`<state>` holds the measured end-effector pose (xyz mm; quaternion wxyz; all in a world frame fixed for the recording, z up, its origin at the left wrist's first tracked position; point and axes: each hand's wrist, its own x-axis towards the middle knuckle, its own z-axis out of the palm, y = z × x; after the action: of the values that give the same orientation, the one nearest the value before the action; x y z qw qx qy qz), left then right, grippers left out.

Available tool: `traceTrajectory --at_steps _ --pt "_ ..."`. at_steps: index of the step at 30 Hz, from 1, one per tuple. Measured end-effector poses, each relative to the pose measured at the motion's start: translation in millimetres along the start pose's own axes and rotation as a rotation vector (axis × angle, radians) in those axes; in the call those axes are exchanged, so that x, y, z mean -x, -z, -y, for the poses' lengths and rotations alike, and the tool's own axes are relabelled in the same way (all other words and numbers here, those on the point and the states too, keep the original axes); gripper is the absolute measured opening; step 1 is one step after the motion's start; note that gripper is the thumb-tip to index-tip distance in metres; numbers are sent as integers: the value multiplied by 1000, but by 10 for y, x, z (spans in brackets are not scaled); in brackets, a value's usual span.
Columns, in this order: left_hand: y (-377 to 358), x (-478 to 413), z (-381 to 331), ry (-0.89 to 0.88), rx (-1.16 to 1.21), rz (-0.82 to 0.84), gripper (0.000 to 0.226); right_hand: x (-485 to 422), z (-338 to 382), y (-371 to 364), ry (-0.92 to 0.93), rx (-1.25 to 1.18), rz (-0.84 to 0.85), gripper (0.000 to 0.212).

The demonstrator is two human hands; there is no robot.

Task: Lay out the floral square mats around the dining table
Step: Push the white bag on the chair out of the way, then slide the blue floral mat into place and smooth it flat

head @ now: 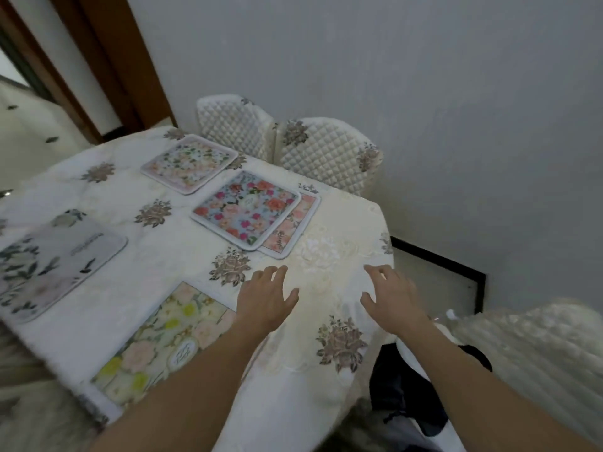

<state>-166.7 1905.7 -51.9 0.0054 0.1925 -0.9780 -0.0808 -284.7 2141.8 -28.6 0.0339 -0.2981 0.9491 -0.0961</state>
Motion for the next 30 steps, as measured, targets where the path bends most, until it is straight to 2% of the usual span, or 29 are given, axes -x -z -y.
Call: traceTrajectory --at_steps 9,14,21,30 --pt "128 -115 410 351 -14 13 53 -1099 216 -170 246 -26 72 54" --pt "194 -359 478 518 70 -29 57 -1656 270 -202 317 -44 89 54" --pt "53 -831 635 682 273 -60 56 -2414 361 -329 325 -65 152 54" --pt "-385 -1530 1012 939 606 -153 63 -3381 457 -774 197 -238 217 51"
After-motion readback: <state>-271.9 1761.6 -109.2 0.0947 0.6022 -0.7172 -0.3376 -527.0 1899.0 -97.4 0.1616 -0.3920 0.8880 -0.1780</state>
